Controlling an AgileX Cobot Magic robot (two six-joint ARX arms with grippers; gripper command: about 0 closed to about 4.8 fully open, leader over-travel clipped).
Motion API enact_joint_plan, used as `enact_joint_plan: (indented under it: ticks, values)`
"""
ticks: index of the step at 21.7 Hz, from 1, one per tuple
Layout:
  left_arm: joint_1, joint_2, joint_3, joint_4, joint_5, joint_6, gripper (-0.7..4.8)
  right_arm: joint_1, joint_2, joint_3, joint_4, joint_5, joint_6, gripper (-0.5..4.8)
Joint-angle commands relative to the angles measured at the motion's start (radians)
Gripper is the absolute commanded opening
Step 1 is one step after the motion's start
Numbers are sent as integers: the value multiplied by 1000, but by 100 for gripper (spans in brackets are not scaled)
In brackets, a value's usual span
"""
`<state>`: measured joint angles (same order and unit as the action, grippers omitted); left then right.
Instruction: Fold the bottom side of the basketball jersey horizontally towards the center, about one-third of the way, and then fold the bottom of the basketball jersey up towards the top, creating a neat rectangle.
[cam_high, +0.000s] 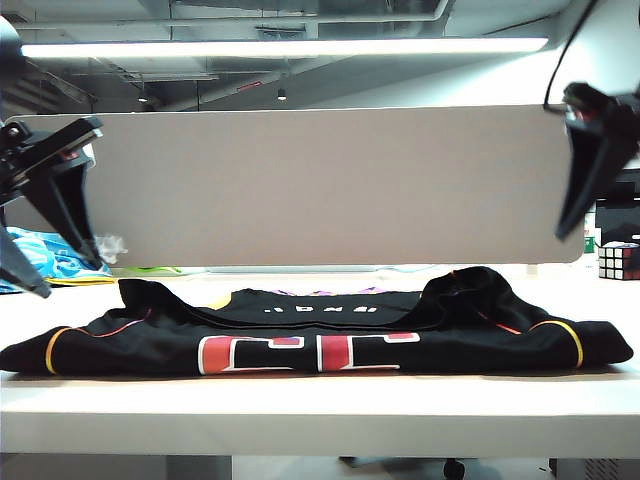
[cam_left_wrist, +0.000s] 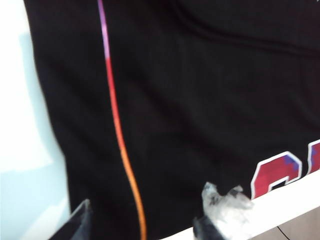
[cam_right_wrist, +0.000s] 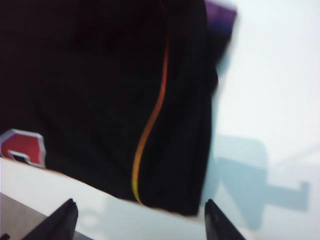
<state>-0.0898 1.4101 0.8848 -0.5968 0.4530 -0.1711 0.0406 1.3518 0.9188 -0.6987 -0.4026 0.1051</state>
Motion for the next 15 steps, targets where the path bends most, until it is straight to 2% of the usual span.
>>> enact_joint_plan:
  ticks: [1,4,9,10,12,13,15]
  values:
    - [4,-2,-13,-34,-29,29,251,-3,-4,-84,48,-9,0,346]
    - [4,-1,-23,-71,-111,68,252,-5,-3,-145,105,-30,17,345]
    - [5,19,-71,-33,-120,66,252,-5,3,-175,204,-46,58,333]
    - [4,34,-72,-34,-117,66,264,-5,5,-174,214,-53,61,333]
    - [4,62,-72,-43,-103,66,359,-5,9,-174,225,-52,61,333]
    - [4,78,-72,-47,-89,67,389,-5,10,-174,225,-51,60,333]
    - [4,100,-72,-51,-85,67,396,-5,18,-174,228,-51,60,333]
